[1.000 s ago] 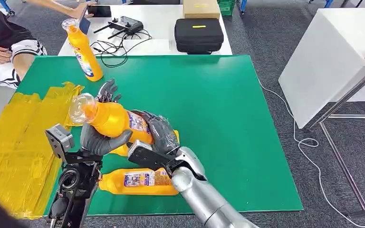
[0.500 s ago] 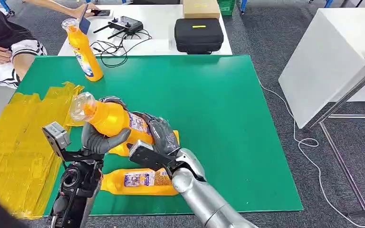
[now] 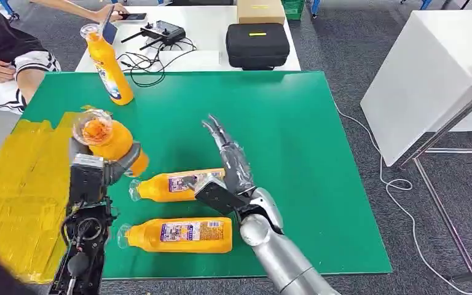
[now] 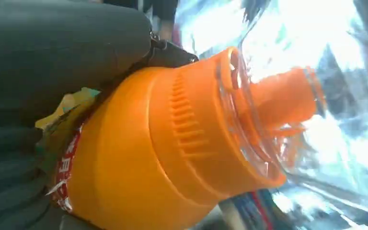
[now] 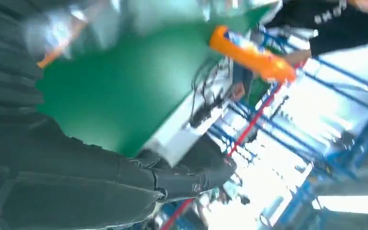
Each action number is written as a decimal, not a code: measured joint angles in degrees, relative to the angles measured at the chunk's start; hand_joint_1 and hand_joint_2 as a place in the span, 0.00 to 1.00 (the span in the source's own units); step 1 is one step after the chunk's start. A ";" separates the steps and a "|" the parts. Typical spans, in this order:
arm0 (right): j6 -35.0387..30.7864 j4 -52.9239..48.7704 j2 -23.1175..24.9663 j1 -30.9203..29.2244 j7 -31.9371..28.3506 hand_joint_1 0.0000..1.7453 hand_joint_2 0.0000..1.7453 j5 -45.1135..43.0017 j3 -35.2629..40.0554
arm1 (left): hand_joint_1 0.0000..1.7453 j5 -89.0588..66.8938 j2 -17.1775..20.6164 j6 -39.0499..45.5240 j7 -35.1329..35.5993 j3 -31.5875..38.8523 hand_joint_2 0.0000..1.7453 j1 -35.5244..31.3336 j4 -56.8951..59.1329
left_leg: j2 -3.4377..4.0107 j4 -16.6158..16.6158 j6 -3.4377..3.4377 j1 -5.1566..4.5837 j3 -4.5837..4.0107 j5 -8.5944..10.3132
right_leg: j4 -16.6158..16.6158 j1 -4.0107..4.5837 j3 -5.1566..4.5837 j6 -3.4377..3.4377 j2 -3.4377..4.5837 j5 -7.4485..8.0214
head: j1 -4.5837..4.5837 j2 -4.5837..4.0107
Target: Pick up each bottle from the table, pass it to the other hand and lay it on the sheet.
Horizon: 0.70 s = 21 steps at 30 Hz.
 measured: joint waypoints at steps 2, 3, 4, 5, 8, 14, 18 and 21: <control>-0.64 -3.67 -0.88 1.29 1.19 0.00 1.00 1.51 -0.90 | 1.00 -17.03 0.92 8.26 6.43 -0.02 1.00 -0.02 0.02 | 0.03 0.00 0.00 0.00 0.00 0.00 | 0.00 0.00 0.00 0.00 0.01 0.00 | 0.02 0.00; -0.79 -5.60 -1.33 2.03 1.73 0.00 1.00 2.16 -1.44 | 1.00 -26.44 1.47 11.44 10.14 0.00 1.00 -0.10 0.06 | 0.04 0.00 0.00 -0.01 0.00 0.00 | 0.00 0.00 -0.01 0.00 0.01 0.00 | 0.00 0.00; -0.79 -6.77 -1.62 2.54 1.99 0.00 1.00 2.67 -1.75 | 1.00 -32.44 1.86 12.80 12.55 0.02 1.00 -0.20 0.13 | 0.05 0.00 0.00 -0.01 0.00 0.00 | -0.01 0.00 -0.01 0.00 0.01 0.00 | 0.00 0.00; -0.79 -8.33 -1.97 2.99 2.27 0.00 1.00 3.36 -2.21 | 1.00 -41.96 2.36 13.95 16.93 0.04 1.00 -0.35 0.30 | 0.03 0.00 0.00 -0.01 0.00 0.00 | -0.01 0.00 0.00 0.00 0.00 0.00 | 0.02 0.00; -0.28 -11.31 -2.54 3.95 2.67 0.00 1.00 4.38 -2.89 | 1.00 -55.91 5.74 13.92 29.06 -2.00 1.00 -1.61 1.93 | 0.06 0.00 0.00 -0.01 0.02 0.00 | -0.01 0.00 -0.02 -0.01 0.01 0.00 | 0.02 0.00; 0.79 -13.15 -3.17 4.51 2.10 0.00 1.00 5.86 -3.30 | 1.00 -55.62 14.48 10.78 41.02 -17.52 1.00 -7.74 13.23 | 0.02 0.00 -0.11 0.01 0.04 0.09 | 0.03 0.01 0.00 -0.02 0.01 0.01 | 0.00 0.00; 1.44 -13.15 -3.22 4.51 1.43 0.00 1.00 6.23 -3.43 | 1.00 -55.62 17.59 10.62 39.98 -26.14 1.00 -11.41 24.40 | 0.21 -0.01 -0.12 0.01 0.04 0.09 | 0.06 0.00 -0.04 -0.16 0.20 0.11 | 0.02 0.00; 1.72 -13.15 -3.26 4.51 1.25 0.00 1.00 6.43 -3.78 | 1.00 -55.60 18.86 9.66 35.52 -27.28 1.00 -12.95 31.52 | 0.21 -0.01 -0.13 0.01 0.02 0.08 | 0.05 0.01 -0.10 -0.16 0.23 0.11 | 0.02 0.00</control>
